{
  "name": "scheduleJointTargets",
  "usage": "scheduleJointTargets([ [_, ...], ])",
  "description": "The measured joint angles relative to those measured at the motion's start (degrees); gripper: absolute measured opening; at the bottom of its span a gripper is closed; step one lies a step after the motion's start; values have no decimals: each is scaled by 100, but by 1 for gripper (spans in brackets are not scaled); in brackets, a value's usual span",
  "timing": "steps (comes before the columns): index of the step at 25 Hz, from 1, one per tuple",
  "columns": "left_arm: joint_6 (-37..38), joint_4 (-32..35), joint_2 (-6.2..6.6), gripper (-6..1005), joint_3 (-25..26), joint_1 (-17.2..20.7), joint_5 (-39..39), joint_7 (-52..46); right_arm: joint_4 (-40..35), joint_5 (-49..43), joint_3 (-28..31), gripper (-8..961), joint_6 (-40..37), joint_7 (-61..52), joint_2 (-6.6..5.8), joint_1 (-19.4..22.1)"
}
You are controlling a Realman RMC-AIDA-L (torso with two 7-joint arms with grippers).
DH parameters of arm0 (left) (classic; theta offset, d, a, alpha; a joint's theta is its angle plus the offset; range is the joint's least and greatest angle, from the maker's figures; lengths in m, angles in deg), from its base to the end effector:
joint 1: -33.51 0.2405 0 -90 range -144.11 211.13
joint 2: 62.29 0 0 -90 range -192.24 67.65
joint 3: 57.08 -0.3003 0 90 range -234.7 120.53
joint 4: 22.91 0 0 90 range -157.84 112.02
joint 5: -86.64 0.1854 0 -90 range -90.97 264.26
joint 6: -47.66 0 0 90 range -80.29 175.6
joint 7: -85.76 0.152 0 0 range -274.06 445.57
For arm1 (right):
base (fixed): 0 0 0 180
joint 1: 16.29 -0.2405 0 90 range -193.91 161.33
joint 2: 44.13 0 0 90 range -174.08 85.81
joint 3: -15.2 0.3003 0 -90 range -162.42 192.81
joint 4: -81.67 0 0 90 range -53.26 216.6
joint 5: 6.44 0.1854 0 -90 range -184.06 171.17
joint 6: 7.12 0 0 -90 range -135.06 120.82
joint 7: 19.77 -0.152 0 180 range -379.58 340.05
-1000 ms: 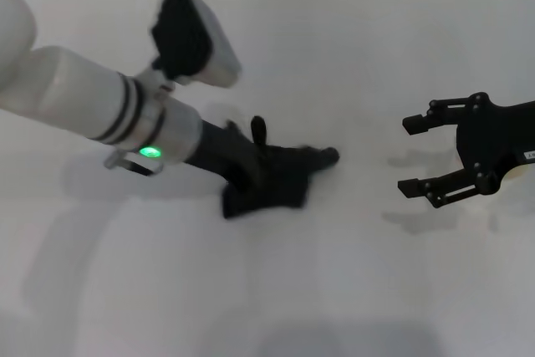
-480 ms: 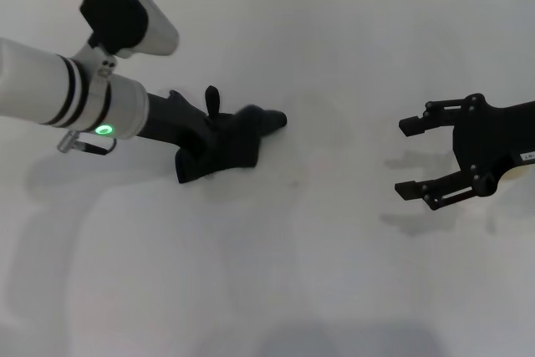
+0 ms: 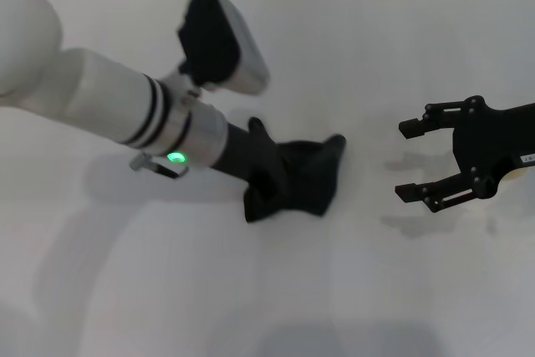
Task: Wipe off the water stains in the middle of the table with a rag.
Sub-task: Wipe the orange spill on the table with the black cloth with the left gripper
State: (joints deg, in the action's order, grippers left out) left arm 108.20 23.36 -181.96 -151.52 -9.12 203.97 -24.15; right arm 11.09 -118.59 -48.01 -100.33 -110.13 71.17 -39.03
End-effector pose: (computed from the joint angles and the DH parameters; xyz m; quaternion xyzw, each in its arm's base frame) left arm -0.1958 0.3657 -0.1306 -0.9908 -0.1078 0.0462 0.0673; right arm 0.2457 0.3147 0.0108 -0.9894 0.0491 0.0940 0.0994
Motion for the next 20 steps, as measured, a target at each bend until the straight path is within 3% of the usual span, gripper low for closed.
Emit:
scheduleJointTargets([
  [5,-27,248,-11,76,-460,118,-206,-123,0,0,0,873,1,0,0,9],
  [9,-95,237,9,76,-331,221,-174,-139,0,0,2,872,6,2,0,-8],
  [16,-207,-355,49,76,1225,230,616,-44,0,0,-3,872,10,10,0,-19],
  [20,-262,-392,57,77,1860,249,1026,-16,0,0,-7,872,11,17,0,-20],
])
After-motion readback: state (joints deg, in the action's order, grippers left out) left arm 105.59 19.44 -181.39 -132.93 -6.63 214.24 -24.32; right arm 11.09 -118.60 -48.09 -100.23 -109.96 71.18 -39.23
